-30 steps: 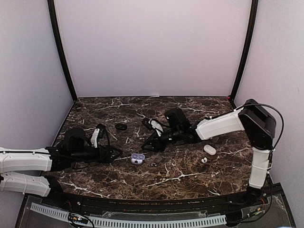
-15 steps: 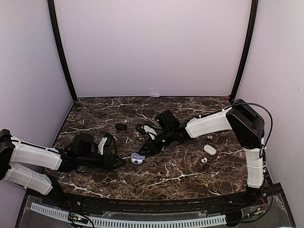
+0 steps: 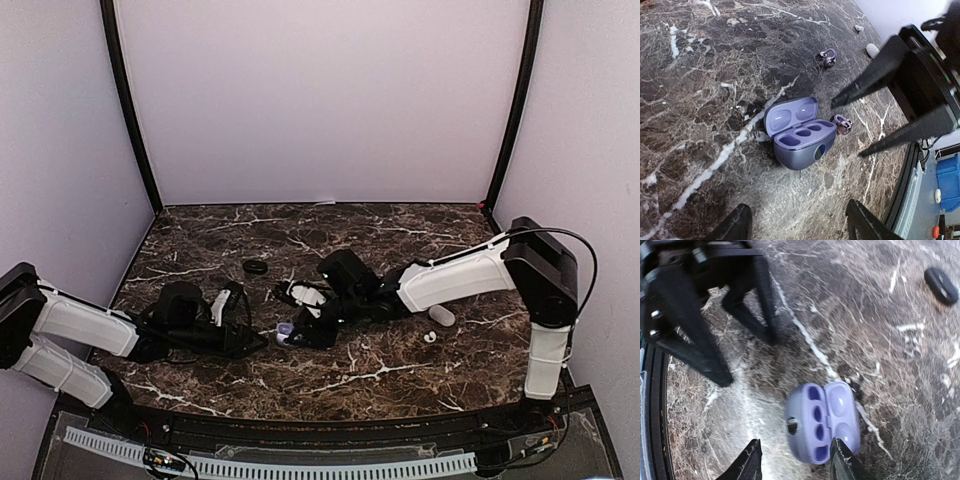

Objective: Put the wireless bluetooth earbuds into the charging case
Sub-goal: Move the charging case to the center of the board.

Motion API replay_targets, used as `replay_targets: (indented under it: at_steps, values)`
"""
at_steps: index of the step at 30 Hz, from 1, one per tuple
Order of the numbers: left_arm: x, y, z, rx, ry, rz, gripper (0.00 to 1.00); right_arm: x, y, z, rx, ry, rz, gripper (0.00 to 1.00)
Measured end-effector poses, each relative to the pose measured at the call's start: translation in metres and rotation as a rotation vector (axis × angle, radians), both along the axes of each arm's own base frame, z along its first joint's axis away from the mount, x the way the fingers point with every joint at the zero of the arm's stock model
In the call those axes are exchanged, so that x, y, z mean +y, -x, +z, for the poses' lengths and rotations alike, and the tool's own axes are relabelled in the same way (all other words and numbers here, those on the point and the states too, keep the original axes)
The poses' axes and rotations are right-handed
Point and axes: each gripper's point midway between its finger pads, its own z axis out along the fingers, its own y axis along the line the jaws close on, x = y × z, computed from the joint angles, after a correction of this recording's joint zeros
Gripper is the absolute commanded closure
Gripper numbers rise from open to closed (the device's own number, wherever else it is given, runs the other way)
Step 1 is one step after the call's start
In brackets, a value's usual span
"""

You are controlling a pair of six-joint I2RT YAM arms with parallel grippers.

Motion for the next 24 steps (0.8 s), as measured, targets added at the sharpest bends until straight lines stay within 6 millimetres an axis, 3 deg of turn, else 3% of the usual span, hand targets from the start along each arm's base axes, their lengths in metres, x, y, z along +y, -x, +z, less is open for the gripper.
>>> replay_targets:
  at_steps: [6,12,20,24]
  values:
    - [0.005,-0.011,0.019,-0.057,0.020,0.066,0.33,0.009,0.021,0.013,-0.252,0.019,0.025,0.51]
    - [0.021,-0.020,0.033,-0.077,0.029,0.163,0.34,-0.001,0.023,-0.001,-0.440,0.096,0.031,0.50]
    - [0.054,-0.027,0.025,-0.034,0.035,0.291,0.34,-0.002,0.020,-0.002,-0.590,0.137,0.053,0.50]
    - [0.063,-0.029,0.024,-0.021,0.039,0.324,0.34,-0.001,0.016,-0.012,-0.637,0.178,0.067,0.51]
